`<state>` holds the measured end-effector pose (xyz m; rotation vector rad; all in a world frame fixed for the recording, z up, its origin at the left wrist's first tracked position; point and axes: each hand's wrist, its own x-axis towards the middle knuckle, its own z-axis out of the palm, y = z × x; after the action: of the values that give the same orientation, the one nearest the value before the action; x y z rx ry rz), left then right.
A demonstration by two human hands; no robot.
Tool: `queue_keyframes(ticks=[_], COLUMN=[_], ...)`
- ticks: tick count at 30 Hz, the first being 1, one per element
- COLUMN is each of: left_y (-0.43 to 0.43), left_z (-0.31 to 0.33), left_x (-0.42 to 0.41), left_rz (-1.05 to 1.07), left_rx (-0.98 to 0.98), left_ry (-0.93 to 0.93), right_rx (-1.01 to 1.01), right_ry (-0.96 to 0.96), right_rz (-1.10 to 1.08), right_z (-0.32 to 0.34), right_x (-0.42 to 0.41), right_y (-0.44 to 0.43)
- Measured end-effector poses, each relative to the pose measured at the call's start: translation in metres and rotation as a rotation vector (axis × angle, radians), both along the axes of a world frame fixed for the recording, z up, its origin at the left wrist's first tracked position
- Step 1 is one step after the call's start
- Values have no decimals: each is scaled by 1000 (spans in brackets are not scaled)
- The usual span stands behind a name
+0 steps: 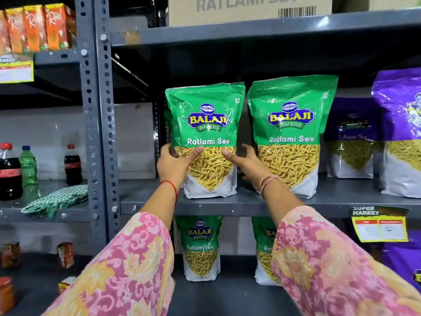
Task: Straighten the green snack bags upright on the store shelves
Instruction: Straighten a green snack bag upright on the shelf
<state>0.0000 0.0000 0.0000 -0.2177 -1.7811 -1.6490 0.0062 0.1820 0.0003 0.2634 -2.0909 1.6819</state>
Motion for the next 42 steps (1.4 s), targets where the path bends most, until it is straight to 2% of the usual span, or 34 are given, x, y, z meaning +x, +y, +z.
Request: queue_keyframes(ticks=[3, 7, 10, 19, 23, 27, 29, 32, 35, 38, 42], left_y=[-1, -2, -5, -40, -51, -45, -37, -30, -25, -17, -7], left_z=[-5, -15, -13, -14, -44, -105, -148, -215, -271, -308, -338], left_x=[-10, -22, -22, 29, 80, 125, 137, 132, 106, 69, 3], left_rz=[-302, -421, -409, -325, -238, -134, -99, -172, -211, -230, -298], left_rx=[-47, -120, -108, -113, -141, -148, -150, -151, -299, -362, -260], left_ry=[-132, -158, -90, 164, 201, 224, 169, -45, -231, -367, -470], right_rx=[-72, -154, -204, -157, -116, -53, -44, -24, 23, 71, 79], right_ry=[-69, -32, 40, 301, 393, 443, 382, 196, -38, -207, -296], right_rz=[191, 254, 249, 211, 187, 112, 112, 134, 98, 98, 101], right_z=[-4, -11, -12, -16, -46, -110, -151, -215, -275, -313, -336], right_x=[-10, -19, -16, 40, 79, 110, 119, 116, 94, 62, 0], right_y=[-9, -16, -19, -54, -58, -50, -45, -34, -17, -5, 1])
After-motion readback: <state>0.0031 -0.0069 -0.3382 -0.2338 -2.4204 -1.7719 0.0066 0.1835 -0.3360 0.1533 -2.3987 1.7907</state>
